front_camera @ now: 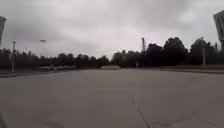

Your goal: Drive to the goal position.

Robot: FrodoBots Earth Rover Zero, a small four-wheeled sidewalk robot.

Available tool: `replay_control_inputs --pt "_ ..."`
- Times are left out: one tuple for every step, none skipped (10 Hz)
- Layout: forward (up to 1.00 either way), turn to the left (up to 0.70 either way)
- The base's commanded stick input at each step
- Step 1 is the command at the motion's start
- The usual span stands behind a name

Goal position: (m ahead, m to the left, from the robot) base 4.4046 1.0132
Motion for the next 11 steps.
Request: replay_control_inputs --pt "0.70 0.00" --pt "0.70 0.00" --pt "0.70 0.00" --pt "0.70 -0.12" --pt "0.70 -0.25" --pt "0.70 0.00" --pt "0.70 0.00" --pt "0.70 0.00" --pt "0.70 0.00" --pt "0.70 -0.14" --pt "0.70 -0.15"
